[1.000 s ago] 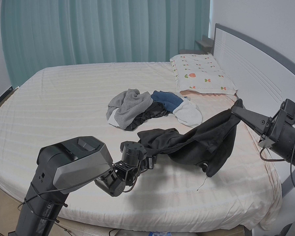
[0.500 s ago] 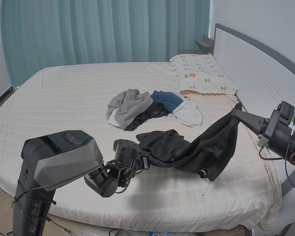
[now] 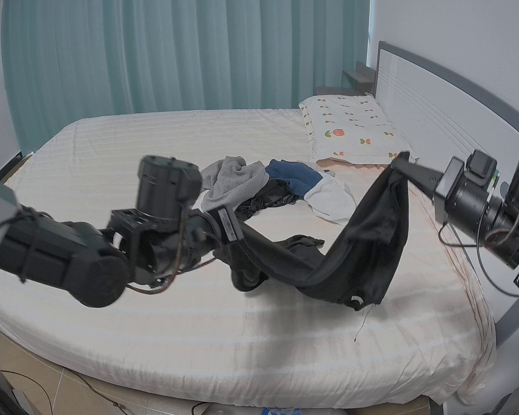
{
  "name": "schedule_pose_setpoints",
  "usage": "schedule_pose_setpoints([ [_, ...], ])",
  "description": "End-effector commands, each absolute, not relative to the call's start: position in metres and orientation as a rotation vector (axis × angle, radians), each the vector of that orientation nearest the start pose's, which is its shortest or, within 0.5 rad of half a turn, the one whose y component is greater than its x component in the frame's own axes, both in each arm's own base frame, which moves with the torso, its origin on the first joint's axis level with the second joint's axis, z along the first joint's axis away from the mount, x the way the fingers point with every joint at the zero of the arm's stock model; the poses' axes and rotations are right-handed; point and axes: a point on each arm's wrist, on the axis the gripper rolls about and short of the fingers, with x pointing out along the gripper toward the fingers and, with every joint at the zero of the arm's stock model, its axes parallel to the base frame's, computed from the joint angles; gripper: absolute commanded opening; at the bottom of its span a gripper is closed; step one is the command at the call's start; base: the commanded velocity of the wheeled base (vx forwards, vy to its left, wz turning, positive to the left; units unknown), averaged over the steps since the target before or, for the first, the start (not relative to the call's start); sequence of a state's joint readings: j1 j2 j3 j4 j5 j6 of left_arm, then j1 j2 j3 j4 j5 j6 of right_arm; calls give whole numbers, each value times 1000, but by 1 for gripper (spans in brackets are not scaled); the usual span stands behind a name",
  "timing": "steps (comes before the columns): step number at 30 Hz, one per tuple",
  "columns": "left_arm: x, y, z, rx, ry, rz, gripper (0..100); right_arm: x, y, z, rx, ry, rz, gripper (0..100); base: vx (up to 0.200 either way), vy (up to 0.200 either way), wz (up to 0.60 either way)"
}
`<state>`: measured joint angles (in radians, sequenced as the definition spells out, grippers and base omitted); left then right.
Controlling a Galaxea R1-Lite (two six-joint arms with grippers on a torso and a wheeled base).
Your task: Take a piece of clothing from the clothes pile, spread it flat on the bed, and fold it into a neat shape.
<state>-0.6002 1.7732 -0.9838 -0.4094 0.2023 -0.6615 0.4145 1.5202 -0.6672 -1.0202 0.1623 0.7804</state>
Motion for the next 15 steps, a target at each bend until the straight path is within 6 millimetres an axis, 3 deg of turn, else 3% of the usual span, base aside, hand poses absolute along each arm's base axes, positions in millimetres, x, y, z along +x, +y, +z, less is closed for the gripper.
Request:
schedule_pose_setpoints([
  [1,241,-148,216,-554,412,-255,0,242,101,249,785,-5,575,0,0,0,0],
  [3,240,-144,200,-549,455,-225,0,245,101,229,779,59,547,0,0,0,0],
  [9,247,-142,181,-707,525,-186,0,253,104,177,760,235,449,0,0,0,0],
  [15,243,-139,155,-733,640,-225,0,253,102,153,756,320,394,0,0,0,0],
])
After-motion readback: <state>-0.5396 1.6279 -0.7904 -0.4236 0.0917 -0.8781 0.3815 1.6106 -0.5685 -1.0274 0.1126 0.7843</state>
